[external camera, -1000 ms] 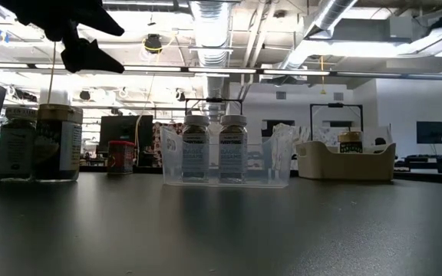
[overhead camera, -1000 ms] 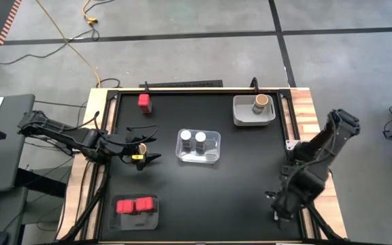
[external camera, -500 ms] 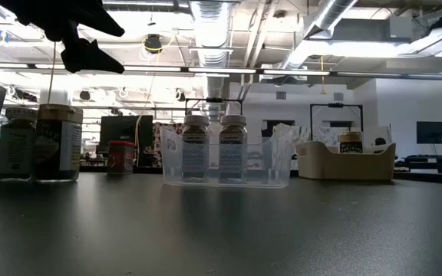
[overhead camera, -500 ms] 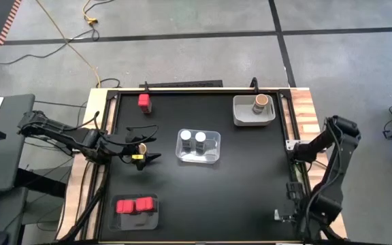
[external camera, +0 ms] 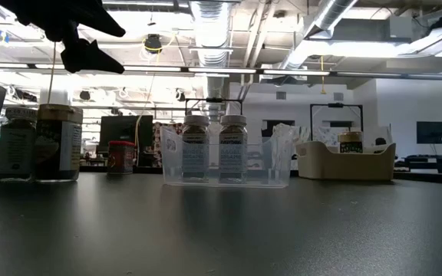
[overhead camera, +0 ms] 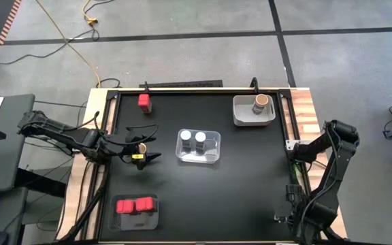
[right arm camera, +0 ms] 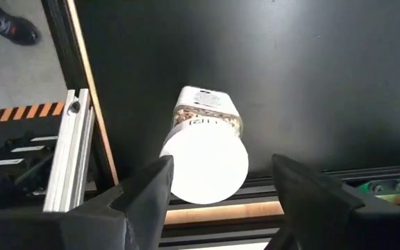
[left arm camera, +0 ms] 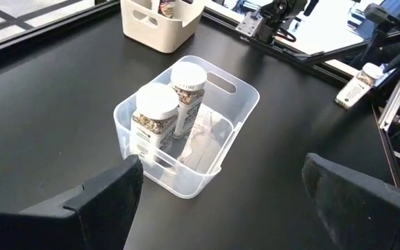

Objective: Sort spices by type
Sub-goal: Put the white seasoning bottle into the transparent bin

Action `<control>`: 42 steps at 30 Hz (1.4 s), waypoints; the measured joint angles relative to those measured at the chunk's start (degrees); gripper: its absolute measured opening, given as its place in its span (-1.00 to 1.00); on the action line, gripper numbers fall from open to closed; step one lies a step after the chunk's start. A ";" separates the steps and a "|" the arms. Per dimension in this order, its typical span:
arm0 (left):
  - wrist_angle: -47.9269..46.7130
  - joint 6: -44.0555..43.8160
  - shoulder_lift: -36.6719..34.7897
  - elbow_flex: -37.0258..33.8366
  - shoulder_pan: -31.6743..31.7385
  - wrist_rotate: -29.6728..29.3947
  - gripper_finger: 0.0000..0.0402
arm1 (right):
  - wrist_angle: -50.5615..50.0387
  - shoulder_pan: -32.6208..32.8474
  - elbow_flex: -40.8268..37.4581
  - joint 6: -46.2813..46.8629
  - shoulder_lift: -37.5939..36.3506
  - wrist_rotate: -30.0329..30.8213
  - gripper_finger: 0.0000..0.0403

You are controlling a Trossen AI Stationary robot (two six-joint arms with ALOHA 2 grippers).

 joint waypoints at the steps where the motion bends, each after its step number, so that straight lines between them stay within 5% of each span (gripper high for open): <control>1: 0.00 0.00 0.00 0.00 0.00 0.00 0.88 | 0.02 -0.01 0.00 0.13 -0.02 0.02 0.39; 29: -1.53 0.42 0.02 0.00 0.02 -0.20 0.88 | -3.15 -2.39 3.63 4.20 -0.17 -0.25 0.41; 39: -1.47 0.31 0.02 0.00 0.00 -0.20 0.88 | -3.36 -2.39 3.63 6.71 -0.17 -0.29 0.93; 42: -1.46 0.13 0.02 0.00 0.00 -0.17 0.88 | -3.30 -2.39 3.63 6.21 -0.17 -0.31 0.94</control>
